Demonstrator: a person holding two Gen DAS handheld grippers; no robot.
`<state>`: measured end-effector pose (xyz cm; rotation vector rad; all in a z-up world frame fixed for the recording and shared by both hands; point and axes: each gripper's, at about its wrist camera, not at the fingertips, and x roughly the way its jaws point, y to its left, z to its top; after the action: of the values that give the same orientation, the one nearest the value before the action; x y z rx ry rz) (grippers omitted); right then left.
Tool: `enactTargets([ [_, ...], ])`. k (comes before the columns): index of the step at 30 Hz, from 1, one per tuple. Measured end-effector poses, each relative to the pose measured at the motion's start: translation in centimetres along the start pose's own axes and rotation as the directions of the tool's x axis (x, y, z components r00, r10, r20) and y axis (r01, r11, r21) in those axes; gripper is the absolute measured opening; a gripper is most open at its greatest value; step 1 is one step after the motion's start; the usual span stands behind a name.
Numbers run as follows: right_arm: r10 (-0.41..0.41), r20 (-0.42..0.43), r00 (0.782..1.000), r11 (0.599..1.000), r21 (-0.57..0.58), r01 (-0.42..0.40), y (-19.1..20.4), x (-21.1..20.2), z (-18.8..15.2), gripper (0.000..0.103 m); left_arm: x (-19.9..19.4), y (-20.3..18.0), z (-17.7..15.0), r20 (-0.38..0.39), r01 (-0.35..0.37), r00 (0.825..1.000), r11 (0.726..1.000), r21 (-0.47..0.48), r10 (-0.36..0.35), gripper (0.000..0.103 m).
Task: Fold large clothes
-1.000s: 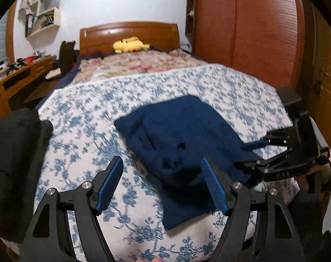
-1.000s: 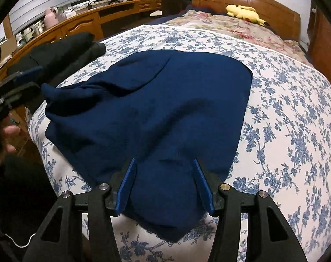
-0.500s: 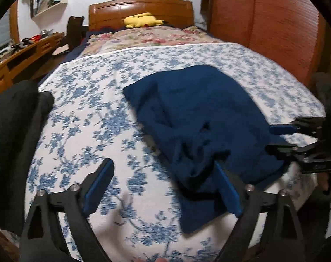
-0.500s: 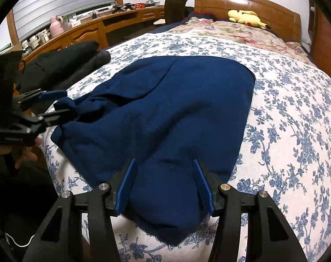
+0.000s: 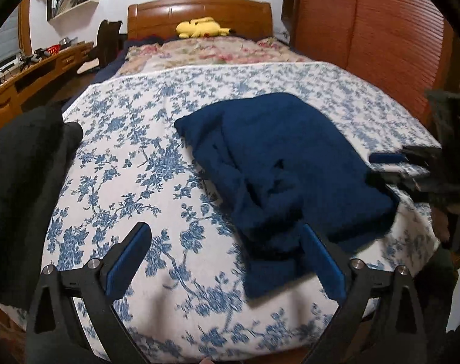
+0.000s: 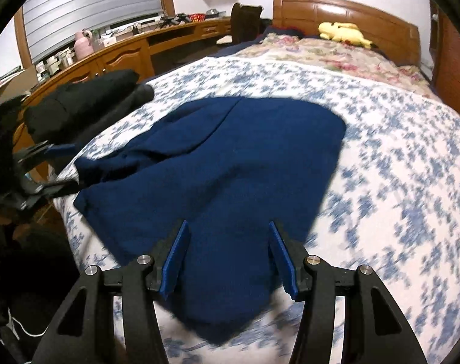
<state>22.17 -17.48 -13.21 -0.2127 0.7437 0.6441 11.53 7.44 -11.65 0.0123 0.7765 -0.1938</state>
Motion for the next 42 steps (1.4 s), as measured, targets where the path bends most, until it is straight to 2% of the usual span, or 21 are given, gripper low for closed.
enactTargets([
  [4,-0.043,0.008,0.999,0.999,-0.013,0.043,-2.1,0.6,1.6,0.062,0.1,0.0,-1.4,-0.029,0.001,1.000,1.000,-0.024,-0.002,0.099],
  [10,-0.091,-0.022,0.996,0.995,0.029,0.092,-6.5,4.9,4.4,0.065,0.2,-0.2,-2.4,-0.035,0.009,0.999,0.999,-0.050,-0.011,0.094],
  [15,-0.078,-0.034,0.996,0.994,0.079,0.080,-9.0,7.7,6.5,0.067,0.2,-0.4,-2.5,-0.035,0.006,0.999,0.997,-0.075,-0.009,0.083],
  [21,-0.081,-0.073,0.994,0.987,0.131,0.090,-10.7,10.8,7.9,0.077,0.5,-0.6,-2.6,-0.043,-0.007,0.999,0.997,-0.077,0.004,0.080],
  [25,-0.042,-0.101,0.994,0.981,0.187,0.060,-11.7,12.5,8.1,0.080,0.7,-0.6,-2.6,-0.046,-0.003,0.999,0.997,-0.075,-0.001,0.075],
  [30,-0.013,-0.117,0.993,0.970,0.238,0.041,-12.3,14.1,8.6,0.081,0.9,-0.4,-2.8,-0.046,0.041,0.998,0.995,-0.094,-0.046,0.063],
  [33,-0.003,-0.119,0.993,0.964,0.264,0.034,-12.9,14.5,9.1,0.081,0.9,-0.5,-2.9,-0.047,0.049,0.997,0.994,-0.098,-0.054,0.061],
  [37,0.038,-0.129,0.991,0.954,0.301,0.002,-13.6,15.6,9.3,0.081,1.0,-0.5,-3.0,-0.046,0.071,0.996,0.991,-0.116,-0.076,0.056],
  [42,0.106,-0.130,0.986,0.929,0.367,-0.051,-14.8,16.7,8.8,0.081,1.0,-0.7,-3.1,-0.045,0.099,0.993,0.987,-0.127,-0.106,0.044],
])
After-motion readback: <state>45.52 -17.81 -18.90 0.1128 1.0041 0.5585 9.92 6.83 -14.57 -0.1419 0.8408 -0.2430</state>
